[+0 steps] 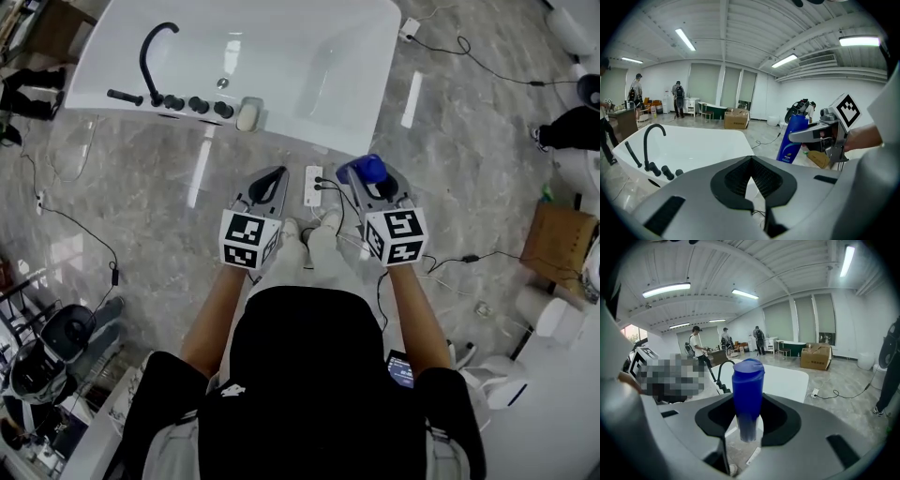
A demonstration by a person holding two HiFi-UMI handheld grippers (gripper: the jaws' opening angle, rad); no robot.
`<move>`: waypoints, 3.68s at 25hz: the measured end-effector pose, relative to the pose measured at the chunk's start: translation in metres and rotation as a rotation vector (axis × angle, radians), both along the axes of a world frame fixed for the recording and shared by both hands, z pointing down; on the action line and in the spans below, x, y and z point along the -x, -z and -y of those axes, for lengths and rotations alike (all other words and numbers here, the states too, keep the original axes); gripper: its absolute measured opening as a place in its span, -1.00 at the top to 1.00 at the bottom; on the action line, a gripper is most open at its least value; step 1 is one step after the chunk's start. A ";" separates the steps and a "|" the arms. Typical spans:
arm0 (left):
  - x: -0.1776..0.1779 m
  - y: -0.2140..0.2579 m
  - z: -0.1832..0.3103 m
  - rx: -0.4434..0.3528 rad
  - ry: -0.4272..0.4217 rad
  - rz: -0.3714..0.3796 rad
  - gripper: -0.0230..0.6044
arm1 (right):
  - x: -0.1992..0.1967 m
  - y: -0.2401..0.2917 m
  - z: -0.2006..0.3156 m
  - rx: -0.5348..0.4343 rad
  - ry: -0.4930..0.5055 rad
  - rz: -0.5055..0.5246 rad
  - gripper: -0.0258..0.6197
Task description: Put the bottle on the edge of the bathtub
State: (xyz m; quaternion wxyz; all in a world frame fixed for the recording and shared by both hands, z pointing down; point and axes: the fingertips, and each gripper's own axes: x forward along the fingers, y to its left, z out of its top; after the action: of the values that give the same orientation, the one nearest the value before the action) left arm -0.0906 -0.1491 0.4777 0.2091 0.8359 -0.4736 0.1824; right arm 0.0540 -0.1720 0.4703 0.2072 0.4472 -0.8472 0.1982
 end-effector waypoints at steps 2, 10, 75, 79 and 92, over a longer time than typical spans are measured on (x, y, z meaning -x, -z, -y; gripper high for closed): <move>0.003 -0.015 0.001 0.022 0.003 0.003 0.89 | 0.004 -0.013 0.004 0.015 0.009 -0.003 0.42; -0.015 -0.061 0.017 0.061 -0.002 -0.012 0.89 | 0.000 -0.062 0.018 0.070 0.035 -0.027 0.42; -0.014 -0.224 0.034 0.257 0.067 0.017 0.89 | 0.036 -0.271 0.132 -0.016 0.191 -0.166 0.41; -0.013 -0.225 0.037 0.243 0.071 0.017 0.89 | 0.037 -0.272 0.131 -0.028 0.193 -0.169 0.41; -0.013 -0.220 0.040 0.246 0.068 0.029 0.89 | 0.037 -0.270 0.128 -0.031 0.181 -0.159 0.38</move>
State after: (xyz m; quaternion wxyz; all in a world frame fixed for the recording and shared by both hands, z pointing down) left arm -0.0781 -0.1887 0.6980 0.3091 0.7846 -0.4788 0.2440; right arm 0.0167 -0.3002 0.7403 0.2836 0.3865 -0.8680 0.1295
